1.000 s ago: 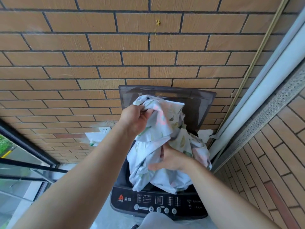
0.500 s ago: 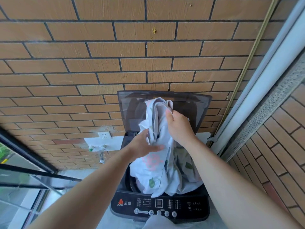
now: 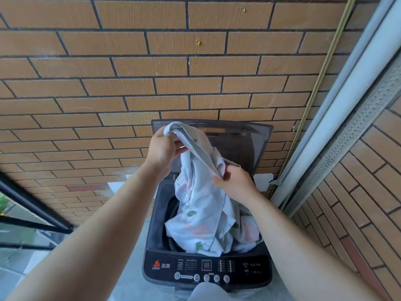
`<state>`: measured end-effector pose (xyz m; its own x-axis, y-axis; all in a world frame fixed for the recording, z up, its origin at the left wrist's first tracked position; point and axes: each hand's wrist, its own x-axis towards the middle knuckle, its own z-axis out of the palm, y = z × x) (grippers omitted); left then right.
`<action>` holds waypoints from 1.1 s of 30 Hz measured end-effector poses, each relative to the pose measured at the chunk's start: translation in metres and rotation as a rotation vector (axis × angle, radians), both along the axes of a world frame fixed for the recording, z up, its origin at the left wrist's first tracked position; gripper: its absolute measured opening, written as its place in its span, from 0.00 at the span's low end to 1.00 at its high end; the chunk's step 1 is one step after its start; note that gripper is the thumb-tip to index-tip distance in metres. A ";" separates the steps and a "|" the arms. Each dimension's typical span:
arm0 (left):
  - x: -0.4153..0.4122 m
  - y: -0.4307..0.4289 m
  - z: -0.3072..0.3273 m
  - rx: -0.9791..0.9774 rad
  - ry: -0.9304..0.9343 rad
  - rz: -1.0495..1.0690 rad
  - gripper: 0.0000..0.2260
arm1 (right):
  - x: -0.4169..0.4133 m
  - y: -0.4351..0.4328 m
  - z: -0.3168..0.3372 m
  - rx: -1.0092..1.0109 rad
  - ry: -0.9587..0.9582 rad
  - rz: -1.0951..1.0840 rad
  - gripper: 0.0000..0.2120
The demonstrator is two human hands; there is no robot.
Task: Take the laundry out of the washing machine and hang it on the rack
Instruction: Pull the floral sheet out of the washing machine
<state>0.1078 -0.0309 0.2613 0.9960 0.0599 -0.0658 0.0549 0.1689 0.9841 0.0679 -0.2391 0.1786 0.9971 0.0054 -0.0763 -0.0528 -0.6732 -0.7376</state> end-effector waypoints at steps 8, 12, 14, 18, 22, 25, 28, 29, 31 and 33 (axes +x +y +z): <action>-0.009 -0.007 -0.017 0.113 0.106 -0.029 0.10 | -0.004 0.000 -0.003 0.023 0.005 -0.122 0.27; -0.032 -0.015 -0.046 0.701 0.166 -0.225 0.21 | 0.003 0.015 0.024 0.518 0.076 -0.235 0.21; -0.048 -0.026 -0.065 0.896 0.119 -0.315 0.28 | 0.008 0.024 0.039 0.737 0.098 -0.239 0.16; -0.062 -0.040 -0.096 0.969 0.097 -0.319 0.24 | 0.011 0.032 0.056 0.882 0.077 -0.177 0.11; -0.048 -0.026 -0.100 1.056 0.079 -0.181 0.10 | 0.011 0.025 0.049 0.819 0.051 -0.163 0.07; -0.040 -0.011 -0.085 1.001 -0.016 -0.151 0.19 | 0.013 0.016 0.042 0.756 0.040 -0.191 0.06; -0.033 -0.008 -0.060 0.835 -0.142 -0.003 0.11 | 0.015 0.012 0.041 0.769 0.016 -0.226 0.04; -0.030 -0.010 -0.051 0.766 -0.139 0.036 0.10 | 0.016 0.012 0.041 0.760 0.012 -0.220 0.04; -0.023 -0.013 -0.033 0.628 -0.081 0.088 0.12 | 0.016 0.013 0.039 0.701 0.019 -0.162 0.03; -0.017 -0.015 -0.016 0.469 -0.011 0.125 0.14 | 0.012 0.014 0.039 0.647 0.071 -0.066 0.05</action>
<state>0.0911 -0.0456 0.2455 0.9798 0.2000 0.0077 0.0514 -0.2885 0.9561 0.0801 -0.2254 0.2172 0.9895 0.0110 -0.1441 -0.1426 -0.0885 -0.9858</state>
